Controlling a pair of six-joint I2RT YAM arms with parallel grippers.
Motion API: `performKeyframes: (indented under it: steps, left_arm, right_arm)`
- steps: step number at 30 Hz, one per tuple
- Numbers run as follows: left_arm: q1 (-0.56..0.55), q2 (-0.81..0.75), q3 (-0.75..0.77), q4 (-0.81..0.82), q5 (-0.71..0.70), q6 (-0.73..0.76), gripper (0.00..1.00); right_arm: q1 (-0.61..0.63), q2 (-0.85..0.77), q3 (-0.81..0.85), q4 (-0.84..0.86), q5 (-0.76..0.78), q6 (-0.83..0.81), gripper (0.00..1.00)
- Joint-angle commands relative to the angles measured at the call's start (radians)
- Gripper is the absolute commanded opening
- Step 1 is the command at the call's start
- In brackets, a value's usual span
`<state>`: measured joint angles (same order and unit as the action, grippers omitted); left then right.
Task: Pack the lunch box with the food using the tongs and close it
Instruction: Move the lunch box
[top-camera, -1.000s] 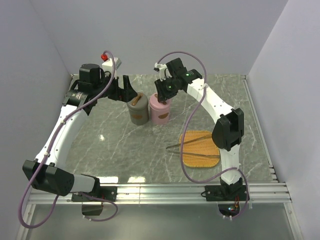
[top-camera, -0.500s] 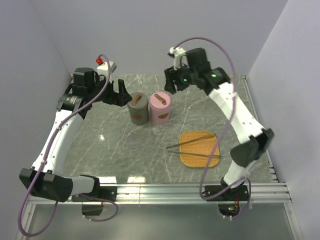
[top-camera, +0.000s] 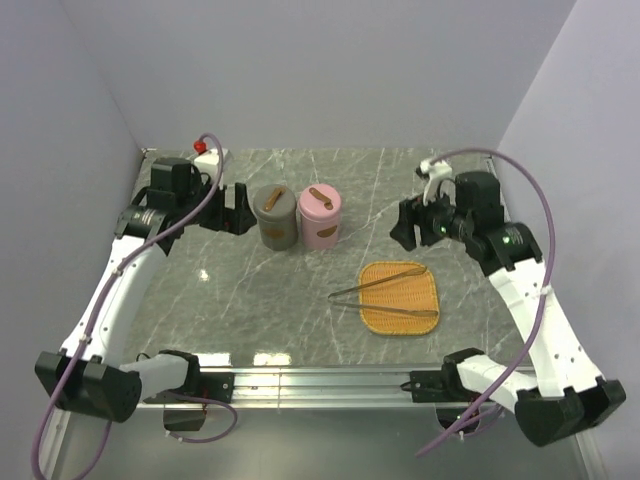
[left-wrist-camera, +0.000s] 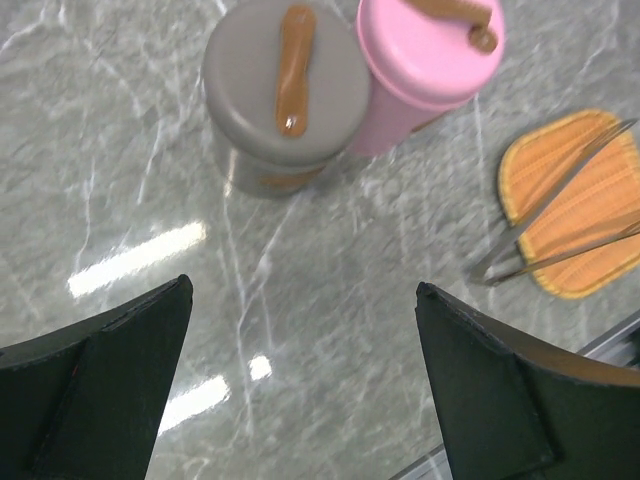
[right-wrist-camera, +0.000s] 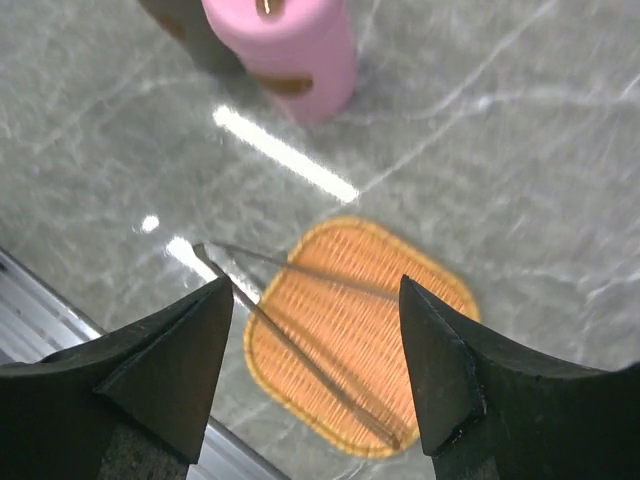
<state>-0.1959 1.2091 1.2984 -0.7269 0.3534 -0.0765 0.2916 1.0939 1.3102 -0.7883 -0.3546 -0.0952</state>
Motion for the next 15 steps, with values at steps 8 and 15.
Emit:
performKeyframes:
  steps: [8,15]
  left_arm:
    - [0.003,-0.184,-0.191,0.06,-0.099,0.066,0.99]
    - [0.003,-0.221,-0.199,0.031,-0.125,0.066,1.0]
  right_arm:
    - [-0.083,-0.219,-0.307,0.061,-0.101,0.003,0.77]
    - [-0.106,-0.219,-0.298,0.066,-0.09,0.014,0.77]
